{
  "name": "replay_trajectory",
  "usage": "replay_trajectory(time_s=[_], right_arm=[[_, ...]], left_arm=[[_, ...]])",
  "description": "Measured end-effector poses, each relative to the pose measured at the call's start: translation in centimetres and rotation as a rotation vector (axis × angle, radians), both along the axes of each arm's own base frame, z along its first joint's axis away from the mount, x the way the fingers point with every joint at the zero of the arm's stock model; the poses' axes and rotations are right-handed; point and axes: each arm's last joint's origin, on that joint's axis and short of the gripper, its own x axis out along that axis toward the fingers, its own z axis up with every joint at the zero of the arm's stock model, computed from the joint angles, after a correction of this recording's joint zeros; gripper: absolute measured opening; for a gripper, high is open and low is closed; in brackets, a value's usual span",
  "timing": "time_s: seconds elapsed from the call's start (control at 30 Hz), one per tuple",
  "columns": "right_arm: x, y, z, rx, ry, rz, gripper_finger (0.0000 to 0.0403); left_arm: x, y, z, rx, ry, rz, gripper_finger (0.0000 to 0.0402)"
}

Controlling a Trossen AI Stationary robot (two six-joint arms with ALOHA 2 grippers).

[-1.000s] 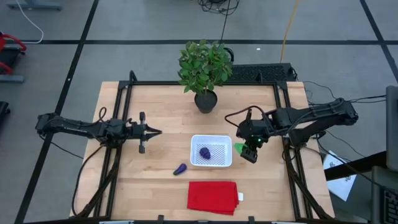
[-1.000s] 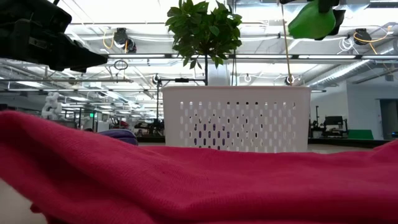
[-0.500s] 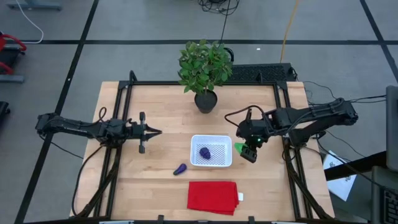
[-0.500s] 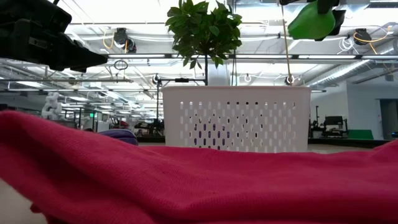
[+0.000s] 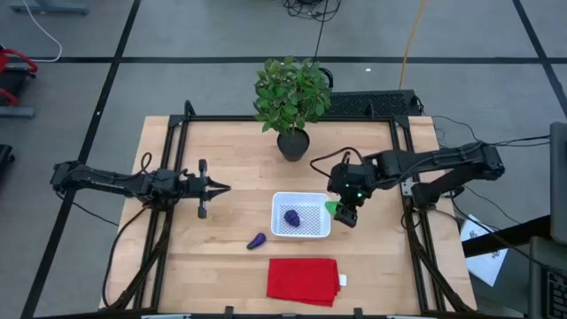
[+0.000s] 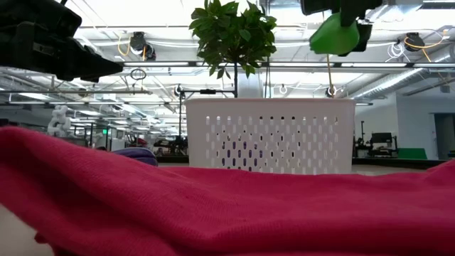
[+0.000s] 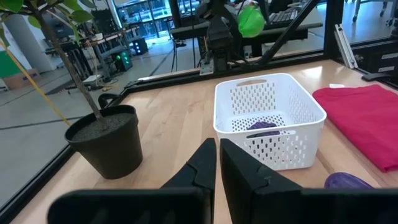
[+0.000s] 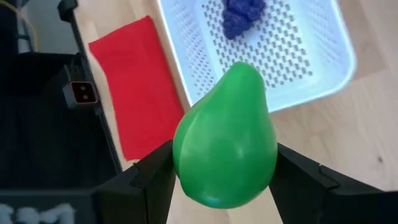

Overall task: Pick and placing Produce into tupperware
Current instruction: Put the green pear into the white bin

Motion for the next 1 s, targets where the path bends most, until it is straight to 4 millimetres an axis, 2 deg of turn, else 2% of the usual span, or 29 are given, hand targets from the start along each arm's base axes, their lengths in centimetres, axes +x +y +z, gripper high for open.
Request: replay_trajectory(time_s=[0.2,0.47,0.6,1.0], right_arm=[[1.4,-0.9,-0.4,0.035,-0.057,0.030,0.0210],[4.0,-1.5,1.6,-0.010,-0.112,0.099,0.0210],[5.5,-1.4,1.8,-0.029,-0.123,0.140,0.0210],[8.1,-1.4,-2.4,-0.098,-0.005,0.317,0.0210]], left_arm=[[0.0,0.0,0.0,0.000,0.000,0.000,0.0026],[0.0,0.0,0.0,0.001,0.001,0.000,0.0026],[0.0,0.0,0.0,0.002,0.001,0.008,0.0026],[0.0,0.0,0.0,0.002,0.001,0.009,0.0026]])
